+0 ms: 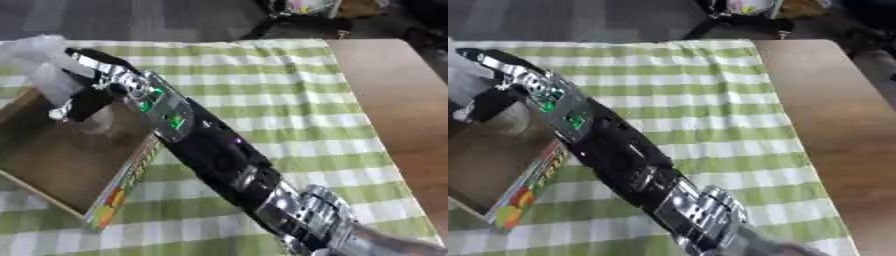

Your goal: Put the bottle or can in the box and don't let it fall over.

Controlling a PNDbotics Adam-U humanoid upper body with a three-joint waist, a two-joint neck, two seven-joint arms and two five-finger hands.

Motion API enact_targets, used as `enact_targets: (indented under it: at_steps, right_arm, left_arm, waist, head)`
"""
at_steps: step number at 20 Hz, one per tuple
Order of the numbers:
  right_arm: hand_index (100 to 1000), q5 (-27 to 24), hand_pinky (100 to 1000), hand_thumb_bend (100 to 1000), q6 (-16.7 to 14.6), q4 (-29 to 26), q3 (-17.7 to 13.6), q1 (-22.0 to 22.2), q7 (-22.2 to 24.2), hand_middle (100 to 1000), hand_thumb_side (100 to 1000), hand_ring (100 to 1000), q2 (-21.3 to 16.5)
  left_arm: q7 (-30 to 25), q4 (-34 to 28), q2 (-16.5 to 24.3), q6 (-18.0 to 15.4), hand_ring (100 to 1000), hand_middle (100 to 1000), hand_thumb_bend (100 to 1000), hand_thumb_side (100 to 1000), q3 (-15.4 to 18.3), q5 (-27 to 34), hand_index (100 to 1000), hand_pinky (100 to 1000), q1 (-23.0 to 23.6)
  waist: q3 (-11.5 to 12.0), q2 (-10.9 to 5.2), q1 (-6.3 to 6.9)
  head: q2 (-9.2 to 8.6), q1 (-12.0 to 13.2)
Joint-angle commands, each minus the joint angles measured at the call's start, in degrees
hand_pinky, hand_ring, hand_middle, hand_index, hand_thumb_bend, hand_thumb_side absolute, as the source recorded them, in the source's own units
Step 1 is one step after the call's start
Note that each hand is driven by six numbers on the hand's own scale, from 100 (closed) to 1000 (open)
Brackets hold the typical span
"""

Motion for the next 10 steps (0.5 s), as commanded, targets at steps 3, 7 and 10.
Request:
enact_targets:
  at_steps: [3,7,10]
  right_arm:
    - [1000,-1.3,1000,351,0.7,-0.1,-0.5,-1.1,0.8,1000,100,1000,-1.8]
    - [1000,-2.9,1000,339,0.9,-1.2,-0.6,-0.1,1.6,1000,100,1000,-2.6]
    - [1000,-4.4,1000,325,1.3,-3.2,-1.0,1.0,1.4,1000,100,1000,-3.4]
  left_arm:
    - [0.3,-0.4,1.5,0.1,530,702,170,859,0.6,0.1,775,1000,0.2]
    - [0.3,-0.4,1.5,0.2,530,701,171,860,0.6,0.1,775,1000,0.2]
    - [0.2,-0.5,1.4,0.2,530,701,172,860,0.6,0.2,775,1000,0.3]
  waist:
    - [-0.1,-1.7,0.32]
    - [-0.5,-1.9,0.35]
    - [-0.7,-1.92,0.49]
  head:
    - [0.6,0.5]
    - [0.79,0.8]
    - [0.93,1.1]
